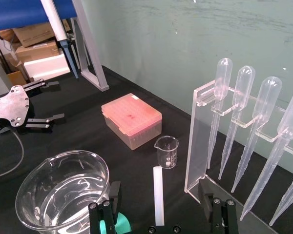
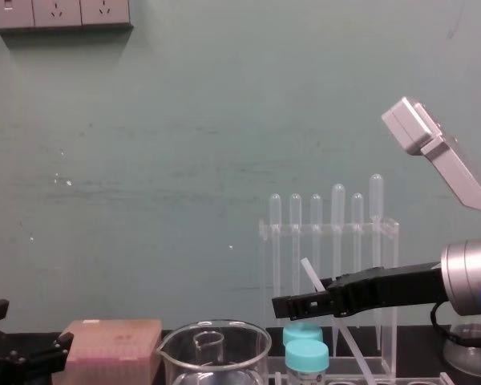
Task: Pick up the stirring rod with one hand, then place it down.
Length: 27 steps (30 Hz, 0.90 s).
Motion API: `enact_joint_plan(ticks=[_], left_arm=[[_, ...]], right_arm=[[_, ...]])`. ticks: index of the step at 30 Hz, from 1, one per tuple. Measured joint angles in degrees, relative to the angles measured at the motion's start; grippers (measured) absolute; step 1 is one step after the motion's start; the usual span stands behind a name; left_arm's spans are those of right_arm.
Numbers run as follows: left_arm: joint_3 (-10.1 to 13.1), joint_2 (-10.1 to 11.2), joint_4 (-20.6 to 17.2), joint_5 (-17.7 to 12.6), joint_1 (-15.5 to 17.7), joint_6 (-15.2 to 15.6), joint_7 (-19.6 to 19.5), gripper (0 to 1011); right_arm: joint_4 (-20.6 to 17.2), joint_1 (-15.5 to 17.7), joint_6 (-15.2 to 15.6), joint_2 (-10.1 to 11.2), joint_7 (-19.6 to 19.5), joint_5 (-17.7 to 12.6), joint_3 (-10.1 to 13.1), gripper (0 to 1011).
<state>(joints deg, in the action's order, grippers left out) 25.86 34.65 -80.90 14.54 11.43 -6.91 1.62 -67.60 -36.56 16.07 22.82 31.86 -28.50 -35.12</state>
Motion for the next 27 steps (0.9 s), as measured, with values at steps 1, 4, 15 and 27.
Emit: enact_joint_plan(ticks=[1,4,15,27], left_arm=[[0.00,0.00,0.00,0.00,0.00,0.00,0.00,1000],[0.00,0.00,0.00,0.00,0.00,0.00,0.00,1000],[0.00,0.00,0.00,0.00,0.00,0.00,0.00,1000],[0.00,0.00,0.00,0.00,0.00,0.00,0.00,1000]], right_arm=[[0.00,0.00,0.00,0.00,0.00,0.00,0.00,1003],[0.00,0.00,0.00,0.02,-0.01,-0.06,0.04,1003],[-0.05,0.00,0.04,0.02,-0.06,-0.25,0.15,888],[-0.12,0.06,0.10,0.02,-0.10,-0.40,0.24,549]])
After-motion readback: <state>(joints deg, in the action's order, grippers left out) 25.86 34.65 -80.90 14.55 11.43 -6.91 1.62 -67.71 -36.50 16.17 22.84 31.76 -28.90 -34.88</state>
